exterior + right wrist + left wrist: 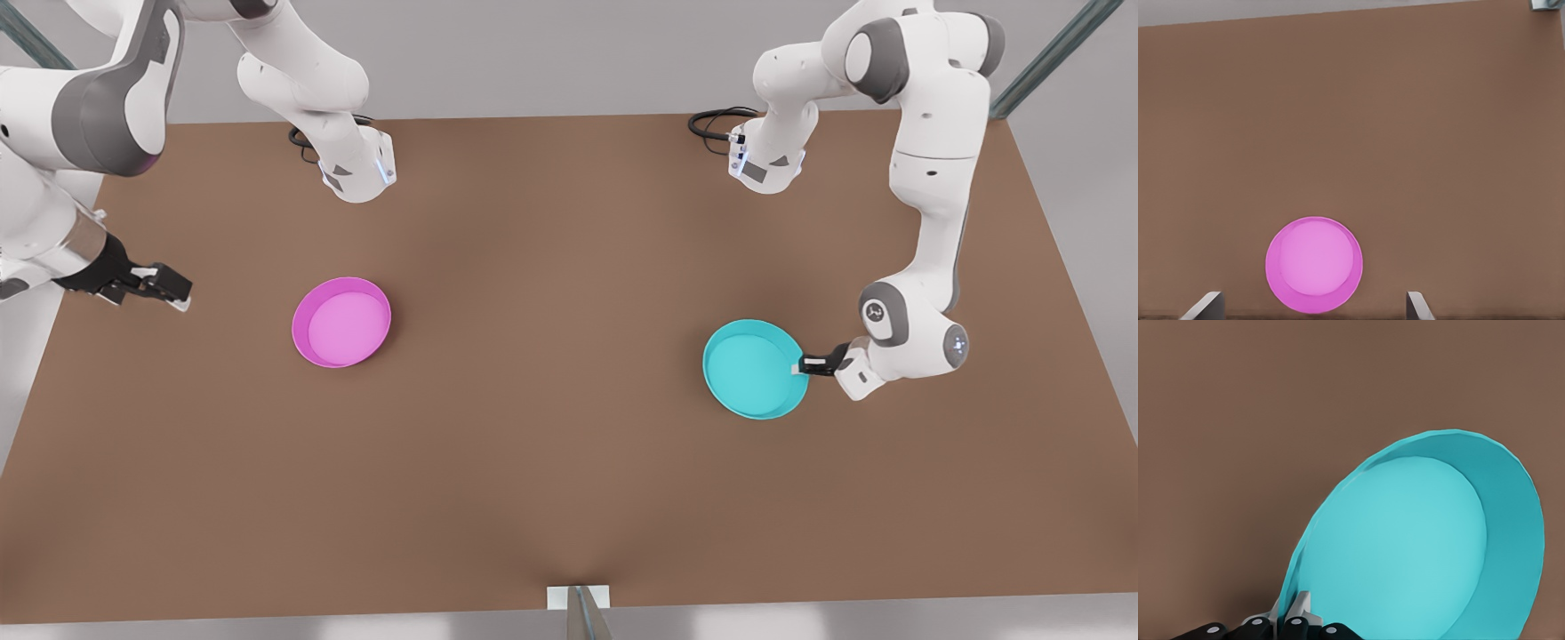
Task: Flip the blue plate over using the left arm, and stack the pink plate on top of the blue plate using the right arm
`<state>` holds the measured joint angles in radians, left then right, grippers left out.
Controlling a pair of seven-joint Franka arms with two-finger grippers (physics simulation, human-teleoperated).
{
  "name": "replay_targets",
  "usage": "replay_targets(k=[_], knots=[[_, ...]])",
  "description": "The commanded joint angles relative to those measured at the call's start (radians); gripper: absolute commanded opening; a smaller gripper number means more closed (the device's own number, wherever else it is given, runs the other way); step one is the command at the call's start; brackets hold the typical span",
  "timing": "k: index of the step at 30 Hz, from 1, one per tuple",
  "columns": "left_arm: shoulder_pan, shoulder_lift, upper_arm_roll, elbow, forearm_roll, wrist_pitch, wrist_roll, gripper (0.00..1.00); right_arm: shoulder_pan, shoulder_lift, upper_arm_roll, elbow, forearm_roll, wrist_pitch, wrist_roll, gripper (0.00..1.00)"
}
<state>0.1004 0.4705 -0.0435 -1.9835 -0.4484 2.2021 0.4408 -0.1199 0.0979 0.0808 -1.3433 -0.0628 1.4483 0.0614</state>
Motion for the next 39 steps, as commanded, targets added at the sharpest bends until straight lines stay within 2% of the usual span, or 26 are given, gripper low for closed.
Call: replay_targets(k=[1,6,8,12,14,20,26,31,35,39], knots=[[-0.005,-0.004,-0.001,0.0,-0.09,-0.002,-0.005,0.21,-0.01,0.0,-0.001,0.001,0.0,0.0,0.0,1.0],[-0.087,-0.058,0.03,-0.005,-0.078,-0.025,-0.071,0.21,-0.027,-0.003,0.002,0.003,0.001,-0.078,-0.003,1.0],[-0.137,-0.084,0.063,-0.003,-0.01,-0.048,-0.089,0.21,-0.026,-0.003,0.01,0.003,0.003,-0.08,-0.003,1.0],[-0.214,-0.142,0.065,0.0,0.25,-0.073,-0.168,0.21,-0.01,-0.003,0.054,0.038,0.006,-0.069,0.0,1.0],[-0.232,-0.161,0.065,0.0,0.321,-0.088,-0.174,0.21,-0.012,0.0,0.056,0.038,0.003,-0.062,-0.005,1.0],[-0.367,-0.22,0.065,0.003,0.723,-0.165,-0.356,0.21,-0.009,0.025,0.074,0.033,0.015,-0.069,0.011,1.0],[-0.57,-0.205,0.054,0.04,1.051,-0.39,-0.669,0.21,-0.004,0.036,0.073,0.039,0.014,-0.074,0.009,1.0],[-0.691,-0.182,0.053,0.072,1.128,-0.519,-0.761,0.21,-0.021,0.013,0.06,0.044,0.001,-0.074,-0.003,1.0],[-0.837,-0.101,0.056,0.158,1.174,-0.705,-0.829,0.21,-0.024,-0.035,0.071,-0.02,0.009,-0.042,-0.006,1.0],[-0.939,-0.012,0.057,0.236,1.231,-0.848,-0.901,0.21,-0.012,-0.003,0.086,-0.007,0.015,-0.055,-0.008,1.0]])
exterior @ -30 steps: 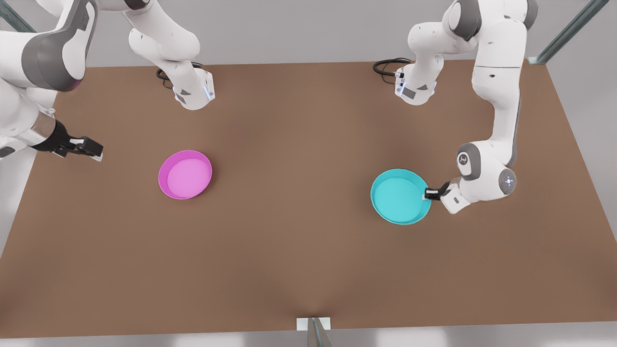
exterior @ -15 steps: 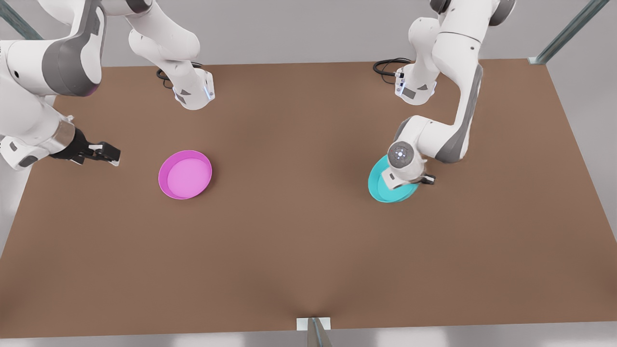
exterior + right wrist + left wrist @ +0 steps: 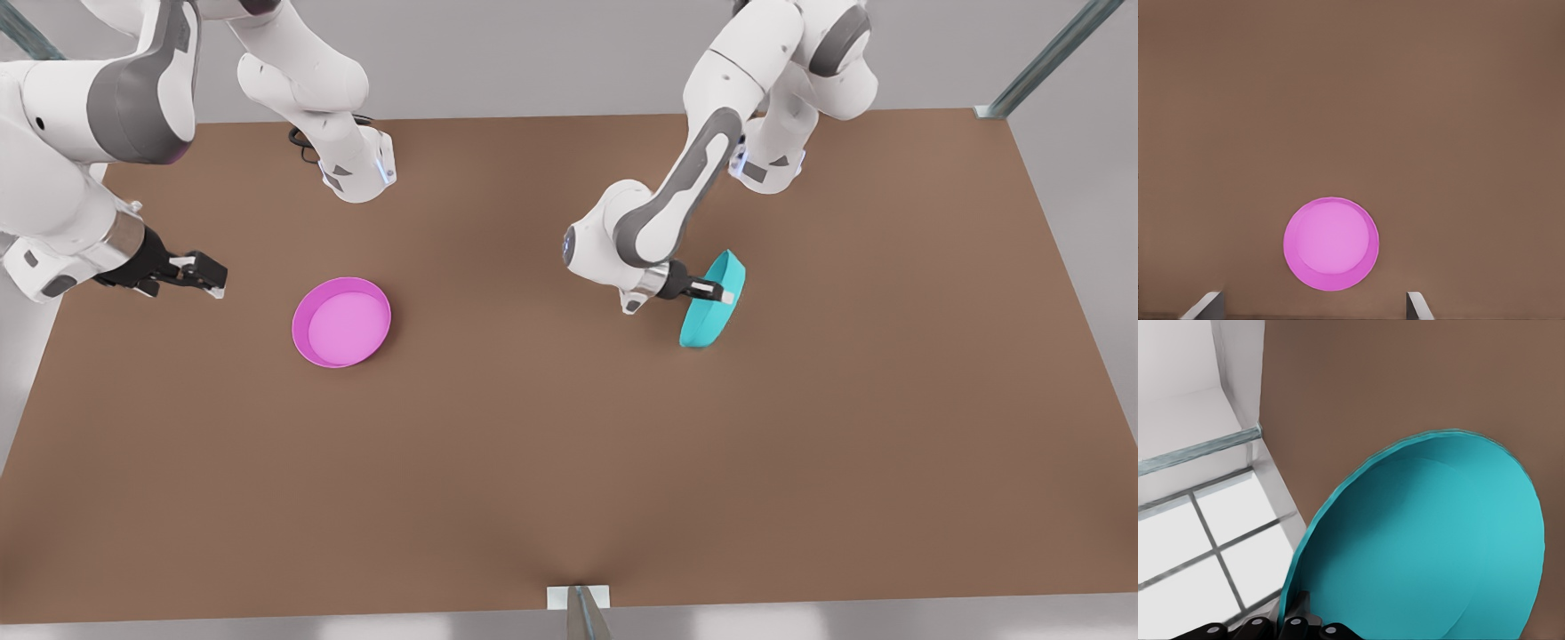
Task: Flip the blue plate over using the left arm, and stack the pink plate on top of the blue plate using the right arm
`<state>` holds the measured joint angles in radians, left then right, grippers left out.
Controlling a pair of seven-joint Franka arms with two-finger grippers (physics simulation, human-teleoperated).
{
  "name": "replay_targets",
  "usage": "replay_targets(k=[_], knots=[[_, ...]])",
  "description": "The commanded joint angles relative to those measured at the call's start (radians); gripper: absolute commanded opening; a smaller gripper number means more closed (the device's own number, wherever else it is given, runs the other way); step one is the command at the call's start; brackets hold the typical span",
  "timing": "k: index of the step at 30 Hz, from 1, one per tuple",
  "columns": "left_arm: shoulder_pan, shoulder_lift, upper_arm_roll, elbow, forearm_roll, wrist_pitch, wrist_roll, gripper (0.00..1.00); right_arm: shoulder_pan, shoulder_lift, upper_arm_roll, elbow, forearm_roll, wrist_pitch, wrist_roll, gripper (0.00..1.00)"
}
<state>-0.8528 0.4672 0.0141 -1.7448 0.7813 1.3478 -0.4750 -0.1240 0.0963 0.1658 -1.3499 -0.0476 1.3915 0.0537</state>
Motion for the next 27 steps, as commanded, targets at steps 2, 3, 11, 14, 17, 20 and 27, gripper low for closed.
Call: replay_targets(k=[2,3,11,14,17,20,27], knots=[[-0.023,0.021,0.001,0.005,0.024,-0.021,-0.033,0.21,-0.009,0.0,0.0,0.0,0.002,-0.003,0.0,1.0],[-0.043,0.045,0.003,0.016,0.044,-0.055,-0.053,0.21,-0.008,0.0,0.0,0.0,0.008,-0.002,0.002,1.0],[-0.347,0.203,0.181,0.122,0.065,-0.214,-0.102,0.21,-0.011,0.008,0.0,0.002,0.026,0.014,0.006,1.0],[-0.44,0.318,0.268,0.214,0.064,-0.251,-0.102,0.21,-0.013,0.01,0.0,0.002,0.026,0.014,0.006,1.0],[-0.468,0.387,0.302,0.317,0.065,-0.257,-0.099,0.21,-0.017,0.01,0.0,0.002,0.026,0.012,0.006,1.0],[-0.509,0.47,0.357,0.406,0.064,-0.254,-0.094,0.21,-0.02,0.01,0.0,0.002,0.026,0.012,0.006,1.0],[-0.64,0.619,0.486,0.436,-0.027,-0.246,-0.105,0.21,-0.022,0.01,-0.003,0.002,0.025,0.012,0.005,1.0]])
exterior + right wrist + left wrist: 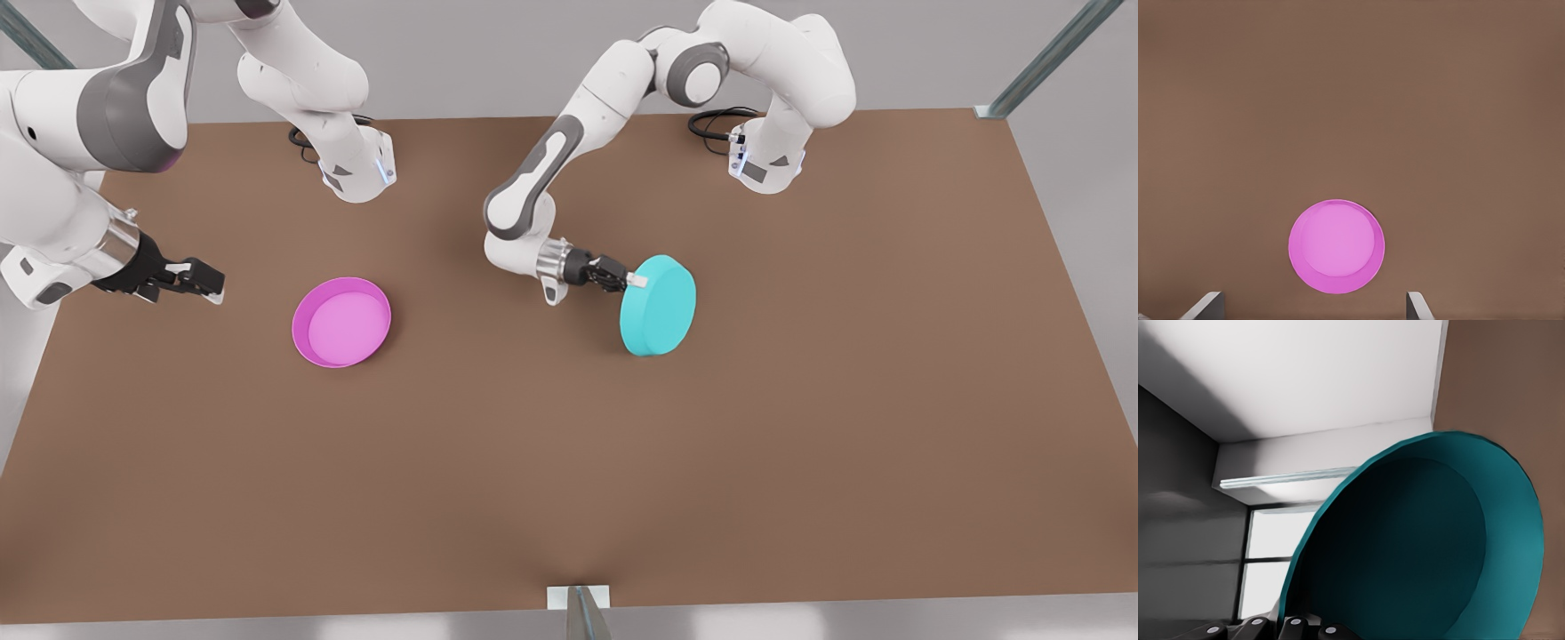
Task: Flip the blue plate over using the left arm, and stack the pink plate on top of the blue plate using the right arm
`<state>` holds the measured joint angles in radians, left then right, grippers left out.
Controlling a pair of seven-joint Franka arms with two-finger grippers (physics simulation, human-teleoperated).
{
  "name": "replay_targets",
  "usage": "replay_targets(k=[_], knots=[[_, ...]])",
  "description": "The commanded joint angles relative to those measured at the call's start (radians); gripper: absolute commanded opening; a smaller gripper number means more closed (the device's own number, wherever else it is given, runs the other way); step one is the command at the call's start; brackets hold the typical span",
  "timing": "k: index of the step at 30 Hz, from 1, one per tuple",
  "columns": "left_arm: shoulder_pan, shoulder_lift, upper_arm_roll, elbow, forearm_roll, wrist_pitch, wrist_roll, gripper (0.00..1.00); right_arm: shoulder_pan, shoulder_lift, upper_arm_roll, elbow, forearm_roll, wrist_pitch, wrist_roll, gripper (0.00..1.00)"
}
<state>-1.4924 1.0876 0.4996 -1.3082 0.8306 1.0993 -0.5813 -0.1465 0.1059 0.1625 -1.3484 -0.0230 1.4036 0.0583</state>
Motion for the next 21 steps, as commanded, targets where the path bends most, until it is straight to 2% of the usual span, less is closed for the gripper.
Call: replay_targets(k=[1,3,4,5,9,11,13,21], knots=[[0.0,0.002,0.0,0.0,-0.085,0.001,-0.002,0.21,0.001,0.0,0.0,0.0,0.0,0.0,0.0,1.0],[0.0,0.008,0.0,-0.002,-0.1,0.004,0.0,0.25,-0.001,0.0,0.0,0.0,0.0,0.0,0.0,1.0],[-0.002,0.014,0.0,-0.003,-0.102,0.004,0.0,0.54,-0.001,0.0,-0.001,0.0,0.0,0.0,0.0,1.0],[-0.006,0.018,0.0,-0.006,-0.102,0.004,0.0,0.97,-0.001,0.0,-0.001,0.0,0.0,0.0,0.0,1.0],[-0.025,0.022,0.028,0.015,-0.168,0.023,-0.029,1.0,-0.001,0.0,-0.003,0.0,0.0,0.0,0.0,1.0],[-0.046,0.022,0.102,0.052,-0.401,0.132,-0.224,1.0,-0.001,0.0,-0.003,0.0,0.0,0.0,0.0,1.0],[-0.055,0.022,0.131,0.072,-0.541,0.217,-0.37,1.0,-0.002,0.001,-0.004,0.0,0.0,0.0,-0.002,1.0],[-0.066,0.02,0.192,0.066,-0.808,0.501,-0.819,1.0,-0.004,0.014,-0.006,0.002,-0.002,0.002,-0.002,1.0]])
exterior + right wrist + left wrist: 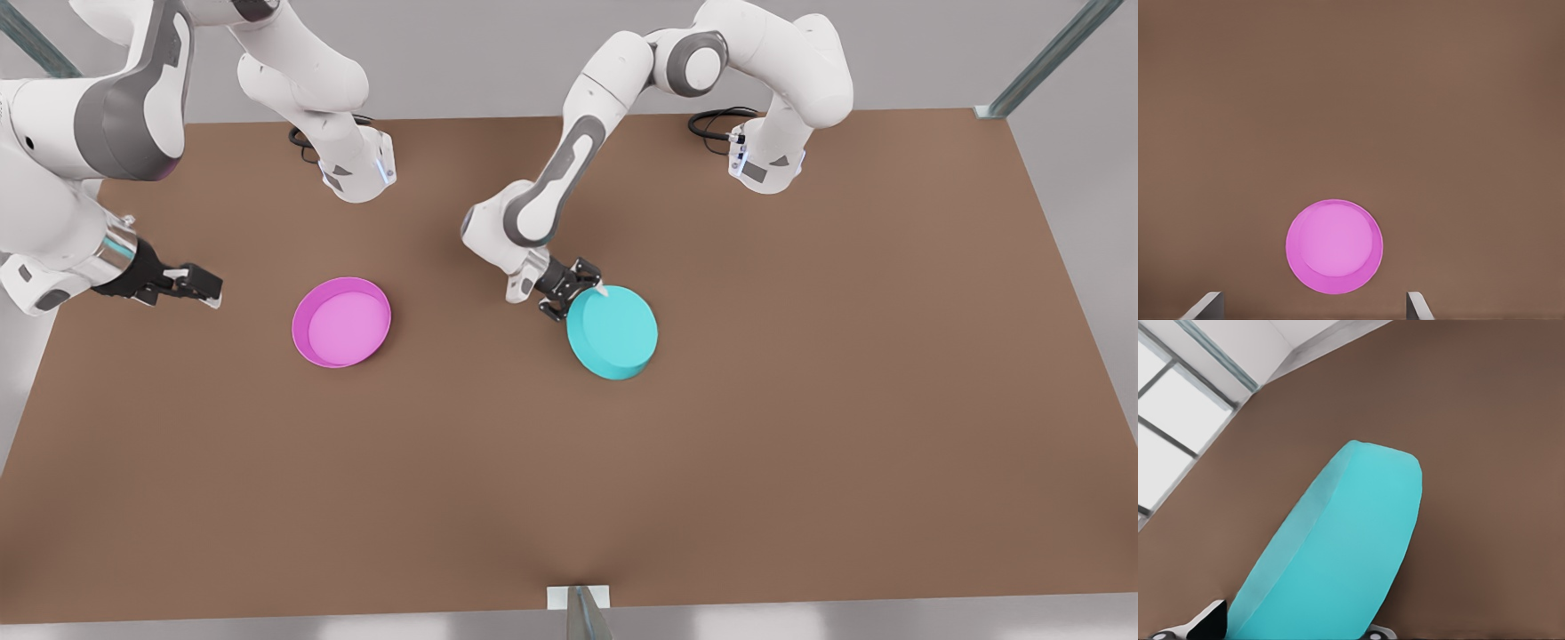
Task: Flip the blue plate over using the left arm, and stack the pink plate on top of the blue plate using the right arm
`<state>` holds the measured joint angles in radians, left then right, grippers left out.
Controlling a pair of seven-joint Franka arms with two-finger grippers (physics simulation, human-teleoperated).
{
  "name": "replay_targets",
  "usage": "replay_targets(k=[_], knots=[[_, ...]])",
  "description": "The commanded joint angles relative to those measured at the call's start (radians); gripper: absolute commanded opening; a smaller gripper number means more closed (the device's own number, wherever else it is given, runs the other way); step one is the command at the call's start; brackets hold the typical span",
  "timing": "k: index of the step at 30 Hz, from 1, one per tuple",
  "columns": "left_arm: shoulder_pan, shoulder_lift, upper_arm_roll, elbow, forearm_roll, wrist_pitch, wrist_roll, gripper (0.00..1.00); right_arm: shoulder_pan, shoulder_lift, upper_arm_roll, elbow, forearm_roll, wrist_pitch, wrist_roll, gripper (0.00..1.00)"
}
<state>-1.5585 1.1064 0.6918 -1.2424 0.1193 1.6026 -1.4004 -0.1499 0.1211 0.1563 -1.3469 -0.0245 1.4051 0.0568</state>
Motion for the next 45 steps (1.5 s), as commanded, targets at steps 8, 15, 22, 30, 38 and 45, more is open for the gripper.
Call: replay_targets(k=[8,15,22,30,38,45], knots=[[0.011,-0.034,-0.028,-0.002,-0.25,-0.003,0.015,1.0,-0.002,0.043,-0.001,0.025,-0.002,0.002,0.0,1.0],[0.006,-0.066,-0.012,0.026,-0.386,0.016,-0.051,1.0,-0.088,0.061,0.0,0.032,0.003,0.006,0.002,1.0],[0.362,-0.536,-0.012,0.035,-0.405,-0.285,0.537,1.0,-0.178,0.1,0.026,-0.13,0.083,0.138,-0.153,1.0],[1.293,-0.971,-0.675,-0.141,-0.153,-0.25,1.244,1.0,-0.203,0.054,0.223,-0.538,0.083,0.402,-0.149,1.0],[1.316,-0.961,-0.678,-0.13,-0.167,-0.265,1.242,1.0,-0.398,-0.11,0.305,-1.025,0.063,0.834,-0.265,1.0],[1.316,-0.961,-0.675,-0.129,-0.158,-0.257,1.232,1.0,-0.563,-0.011,0.322,-1.032,0.063,0.902,-0.439,1.0]])
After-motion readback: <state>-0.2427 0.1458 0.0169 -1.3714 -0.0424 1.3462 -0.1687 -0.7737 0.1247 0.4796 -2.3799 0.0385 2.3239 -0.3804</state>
